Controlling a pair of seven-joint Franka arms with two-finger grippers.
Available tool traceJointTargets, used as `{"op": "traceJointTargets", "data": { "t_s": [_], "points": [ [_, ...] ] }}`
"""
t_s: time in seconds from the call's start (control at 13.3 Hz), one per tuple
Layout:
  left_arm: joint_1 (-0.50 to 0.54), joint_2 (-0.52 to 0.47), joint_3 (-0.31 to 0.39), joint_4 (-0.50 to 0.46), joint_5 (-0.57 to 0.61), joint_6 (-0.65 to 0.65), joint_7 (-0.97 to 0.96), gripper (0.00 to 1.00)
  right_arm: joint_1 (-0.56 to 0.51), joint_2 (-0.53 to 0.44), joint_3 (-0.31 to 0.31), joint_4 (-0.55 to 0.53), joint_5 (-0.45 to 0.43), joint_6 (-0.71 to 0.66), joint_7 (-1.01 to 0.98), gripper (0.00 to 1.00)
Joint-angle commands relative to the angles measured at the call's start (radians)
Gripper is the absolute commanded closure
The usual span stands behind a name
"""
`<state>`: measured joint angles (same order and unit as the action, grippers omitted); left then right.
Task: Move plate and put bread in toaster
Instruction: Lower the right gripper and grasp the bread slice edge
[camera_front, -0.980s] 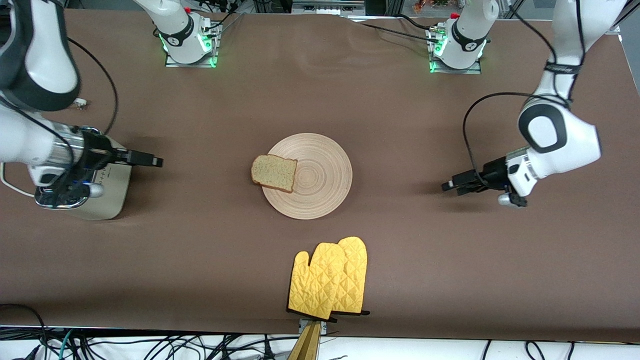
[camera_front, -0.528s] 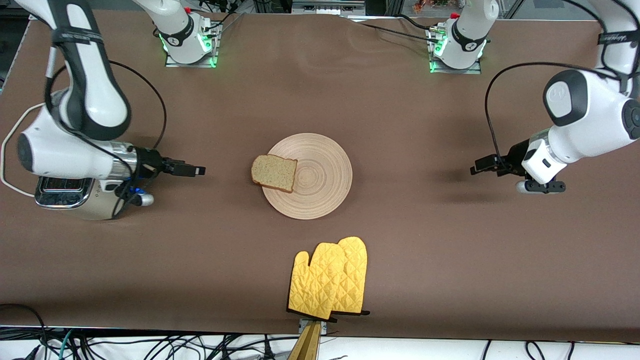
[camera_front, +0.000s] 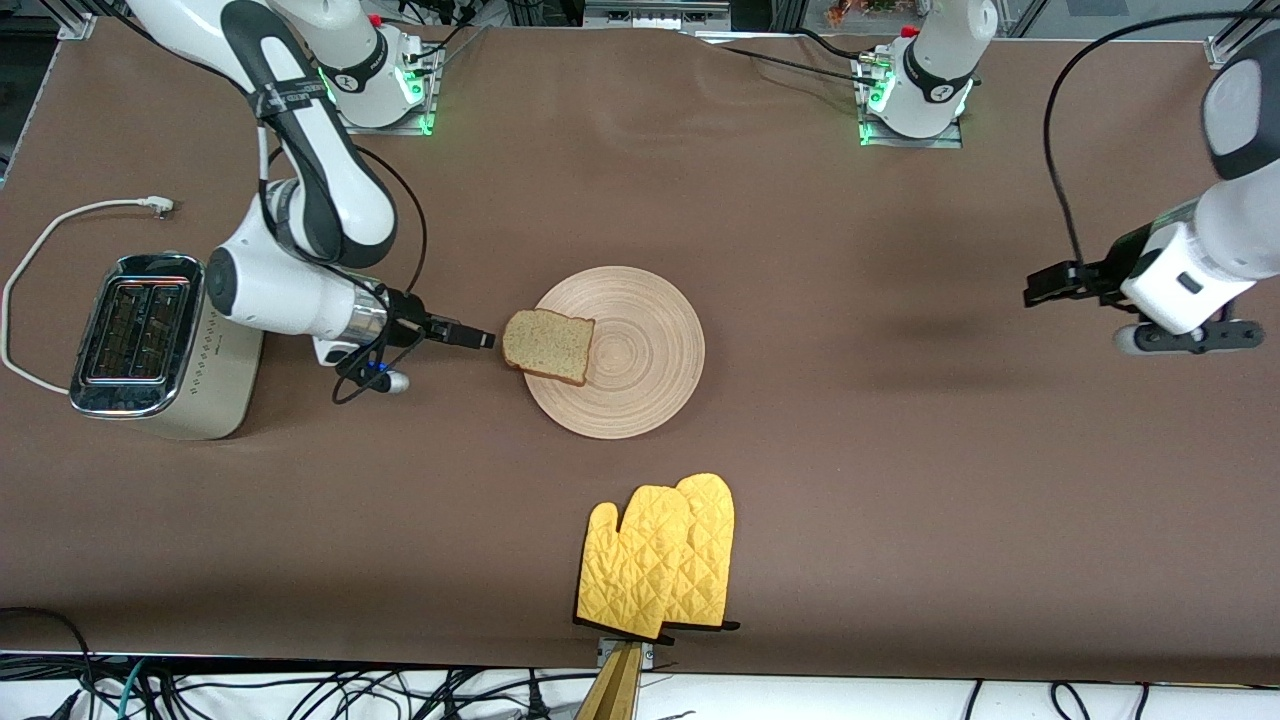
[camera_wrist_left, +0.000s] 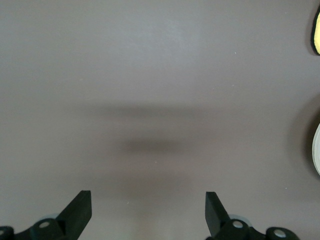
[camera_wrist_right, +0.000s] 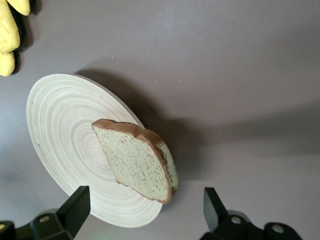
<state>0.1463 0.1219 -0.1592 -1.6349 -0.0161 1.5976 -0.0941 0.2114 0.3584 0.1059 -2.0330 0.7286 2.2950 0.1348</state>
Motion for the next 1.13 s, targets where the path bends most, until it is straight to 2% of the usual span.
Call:
{"op": "traceJointTargets", "data": {
  "t_s": [0.0, 0.23, 0.38, 0.6, 0.83, 1.06],
  "points": [
    [-0.051, 0.021, 0.039, 0.098, 0.041, -0.091, -0.047, 0.00, -0.009, 0.016, 0.043, -0.043, 0.057, 0.089, -0.036, 0.00],
    [-0.079, 0.019, 0.058, 0.203, 0.031, -0.172, -0.053, 0.00, -0.010, 0.043, 0.046, -0.058, 0.153, 0.096, -0.157, 0.00],
    [-0.096, 0.019, 0.078, 0.242, 0.036, -0.199, -0.049, 0.00, -0.010, 0.045, 0.046, -0.072, 0.181, 0.098, -0.204, 0.00],
    [-0.119, 0.016, 0.124, 0.242, 0.027, -0.199, -0.038, 0.00, -0.010, 0.071, 0.046, -0.073, 0.201, 0.101, -0.248, 0.00],
    [-0.103, 0.018, 0.119, 0.244, 0.021, -0.192, -0.036, 0.00, -0.009, 0.108, 0.046, -0.073, 0.345, 0.106, -0.401, 0.00],
    [-0.093, 0.016, 0.115, 0.244, 0.011, -0.191, -0.036, 0.00, -0.009, 0.120, 0.046, -0.073, 0.374, 0.106, -0.425, 0.00]
  ]
}}
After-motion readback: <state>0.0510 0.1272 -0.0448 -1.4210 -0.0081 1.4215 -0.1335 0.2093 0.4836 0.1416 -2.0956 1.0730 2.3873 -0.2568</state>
